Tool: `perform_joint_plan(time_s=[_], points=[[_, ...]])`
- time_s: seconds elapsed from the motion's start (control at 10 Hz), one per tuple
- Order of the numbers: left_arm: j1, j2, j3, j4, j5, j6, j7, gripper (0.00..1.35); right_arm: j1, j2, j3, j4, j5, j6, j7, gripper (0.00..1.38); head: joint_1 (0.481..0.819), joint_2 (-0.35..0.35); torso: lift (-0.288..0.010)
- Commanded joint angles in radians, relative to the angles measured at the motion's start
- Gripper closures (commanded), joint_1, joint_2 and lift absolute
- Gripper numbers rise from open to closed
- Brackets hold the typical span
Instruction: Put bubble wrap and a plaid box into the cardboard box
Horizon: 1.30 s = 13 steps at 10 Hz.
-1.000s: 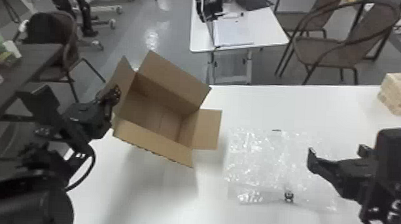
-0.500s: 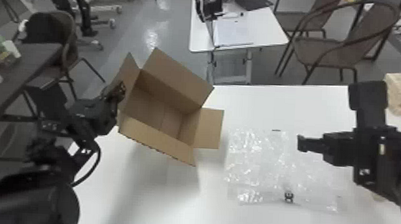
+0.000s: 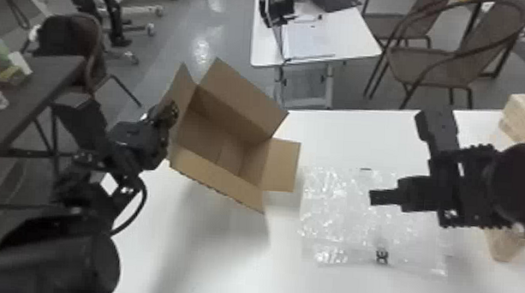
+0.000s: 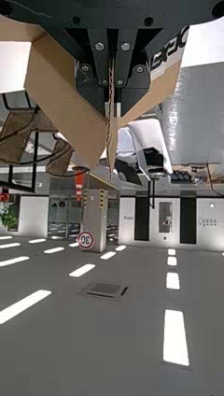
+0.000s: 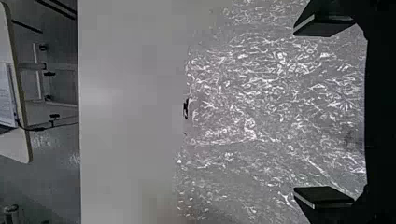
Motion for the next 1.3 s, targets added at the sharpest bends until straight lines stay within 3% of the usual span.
perform_joint_plan(time_s=[0.0, 0.3, 0.6, 0.7, 0.9, 1.0, 1.1, 1.2], points=[[-0.001, -0.003, -0.013, 0.005, 0.000, 0.000, 0.005, 1.22, -0.043, 0.013, 0.025, 0.095, 0.000, -0.005, -0.012, 0.09, 0.695, 0.194, -0.109], [-0.003, 0.003, -0.024, 0.009, 0.002, -0.005, 0.011, 1.22, -0.112, 0.022, 0.062, 0.264, 0.000, -0.010, -0.020, 0.09, 0.695, 0.196, -0.109], [-0.008, 0.031, -0.048, 0.019, 0.009, -0.018, 0.034, 1.22, -0.152, 0.029, 0.086, 0.371, -0.006, -0.048, -0.018, 0.13, 0.695, 0.197, -0.109], [-0.003, 0.035, -0.050, 0.019, 0.011, -0.024, 0.043, 1.22, -0.155, 0.029, 0.088, 0.388, -0.011, -0.065, -0.018, 0.24, 0.695, 0.198, -0.109], [0.000, 0.038, -0.051, 0.019, 0.012, -0.032, 0.048, 1.22, -0.152, 0.029, 0.085, 0.443, -0.058, -0.103, -0.018, 0.78, 0.695, 0.203, -0.109], [0.002, 0.038, -0.051, 0.019, 0.012, -0.034, 0.048, 1.22, -0.147, 0.028, 0.083, 0.449, -0.075, -0.114, -0.017, 0.97, 0.695, 0.205, -0.109], [0.005, 0.038, -0.051, 0.019, 0.012, -0.038, 0.051, 1.22, -0.136, 0.028, 0.077, 0.442, -0.084, -0.130, -0.017, 1.10, 0.695, 0.212, -0.109], [0.008, 0.038, -0.051, 0.019, 0.012, -0.038, 0.052, 1.22, -0.118, 0.028, 0.059, 0.426, -0.115, -0.143, -0.017, 1.10, 0.695, 0.218, -0.109]])
